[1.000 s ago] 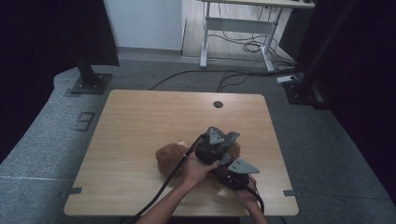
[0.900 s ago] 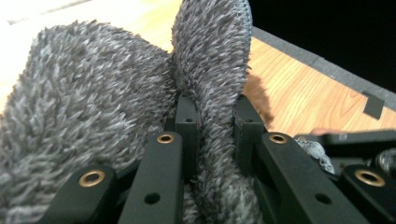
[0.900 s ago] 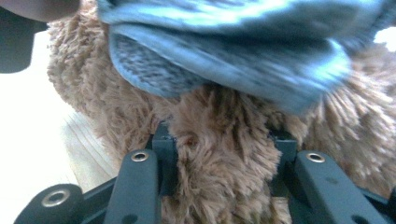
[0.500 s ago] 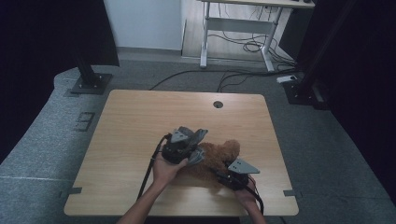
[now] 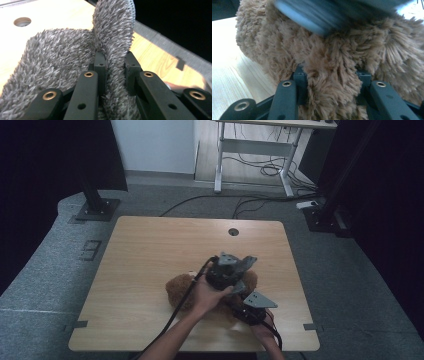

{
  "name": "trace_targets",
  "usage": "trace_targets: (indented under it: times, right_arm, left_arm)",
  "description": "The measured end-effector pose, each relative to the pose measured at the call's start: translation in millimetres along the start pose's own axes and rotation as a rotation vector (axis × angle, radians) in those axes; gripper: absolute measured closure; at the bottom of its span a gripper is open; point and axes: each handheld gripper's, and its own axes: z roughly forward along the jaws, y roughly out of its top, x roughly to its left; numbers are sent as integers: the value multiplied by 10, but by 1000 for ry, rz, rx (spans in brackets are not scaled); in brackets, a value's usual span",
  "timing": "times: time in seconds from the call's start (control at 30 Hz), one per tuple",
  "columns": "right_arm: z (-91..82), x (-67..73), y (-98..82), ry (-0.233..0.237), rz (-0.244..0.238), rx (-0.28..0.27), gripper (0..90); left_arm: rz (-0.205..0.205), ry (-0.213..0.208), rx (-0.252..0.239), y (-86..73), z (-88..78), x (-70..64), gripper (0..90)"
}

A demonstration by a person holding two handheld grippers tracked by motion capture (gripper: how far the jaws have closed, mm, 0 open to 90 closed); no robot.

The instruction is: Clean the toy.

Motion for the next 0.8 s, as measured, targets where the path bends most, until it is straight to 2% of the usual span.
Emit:
trace_targets:
  times: [0.03,0.1,0.2,0.33,0.43,0.5,0.53,0.6,0.63,0.7,0.8]
  right_arm:
    - [-2,-1,-1,1,-5,0,586]
    - [-4,-4,-4,-4,-2,9,586]
    - [4,-21,-24,3,14,10,587]
    - [11,1,-11,-13,1,14,587]
    - [8,-5,-13,-19,3,12,587]
    - [12,-13,-12,-20,13,10,587]
    - [17,-16,-11,-19,20,6,586]
    - [23,-7,-3,-15,13,4,587]
    - [27,8,2,-18,4,4,587]
    - [29,20,4,-25,0,6,586]
    - [25,-4,-13,-23,17,2,587]
  left_arm:
    - [7,13,24,-3,91,-15,765]
    - [-12,9,44,-54,201,10,766]
    - [-26,3,30,-118,135,87,768]
    - [-19,62,11,-239,-117,217,771]
    - [-14,106,-13,-446,-393,371,771]
    - [-32,126,-27,-626,-574,499,772]
    - [-53,116,-43,-717,-660,568,774]
    - [-103,68,-87,-853,-828,672,775]
    - [-109,71,-108,-892,-907,693,775]
    - [-114,98,-140,-940,-1050,730,775]
    - [-130,153,-151,-1017,-1208,849,772]
